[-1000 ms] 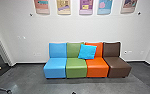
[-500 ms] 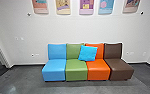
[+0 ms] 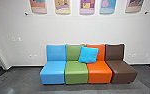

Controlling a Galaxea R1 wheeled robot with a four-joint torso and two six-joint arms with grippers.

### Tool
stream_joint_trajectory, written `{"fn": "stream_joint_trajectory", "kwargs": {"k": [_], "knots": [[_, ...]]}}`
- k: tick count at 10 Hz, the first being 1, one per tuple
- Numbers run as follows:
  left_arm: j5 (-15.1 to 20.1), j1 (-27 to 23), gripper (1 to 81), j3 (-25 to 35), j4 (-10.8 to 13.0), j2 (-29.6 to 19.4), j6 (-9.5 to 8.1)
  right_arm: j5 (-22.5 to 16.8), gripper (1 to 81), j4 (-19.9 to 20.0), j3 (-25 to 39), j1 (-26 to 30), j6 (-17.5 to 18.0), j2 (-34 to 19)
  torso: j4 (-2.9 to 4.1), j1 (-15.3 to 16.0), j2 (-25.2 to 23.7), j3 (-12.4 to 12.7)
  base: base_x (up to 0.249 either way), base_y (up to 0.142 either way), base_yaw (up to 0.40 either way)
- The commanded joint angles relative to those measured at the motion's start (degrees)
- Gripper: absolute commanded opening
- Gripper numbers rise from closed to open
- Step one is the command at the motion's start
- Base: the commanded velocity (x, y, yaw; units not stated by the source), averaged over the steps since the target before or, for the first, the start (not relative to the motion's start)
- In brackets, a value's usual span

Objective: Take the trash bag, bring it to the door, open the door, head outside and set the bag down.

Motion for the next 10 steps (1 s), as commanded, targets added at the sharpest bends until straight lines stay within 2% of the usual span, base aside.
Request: {"fn": "stream_joint_trajectory", "kwargs": {"k": [1, 3, 7, 10], "knots": [[3.13, -2.07, 81.1, 0.23, -0.21, -0.44, 0.08, -3.59, 81.1, -0.34, 0.10, 2.06, -0.35, -0.67, 0.00, 0.00, 0.00, 0.00, 0.160, 0.000, 0.000], [3.14, -2.07, 81.1, 0.23, -0.21, -0.35, 0.08, -3.59, 81.1, -0.34, 0.02, 2.06, -0.26, -0.76, 0.00, 0.00, 0.00, 0.00, 0.127, 0.000, 0.000], [2.43, -1.54, 81.1, 0.49, -0.13, -0.96, 0.08, -3.59, 81.1, -0.34, 0.89, 1.97, -0.35, -0.76, 0.00, 0.06, 0.07, 0.00, 0.000, 0.000, 0.000], [2.17, -1.54, 81.1, 4.17, -0.65, -3.42, -0.01, -4.12, 81.1, -0.34, 6.42, 2.23, -0.35, -3.48, 0.00, 0.02, 0.05, 0.00, 0.000, 0.000, 0.000]]}}
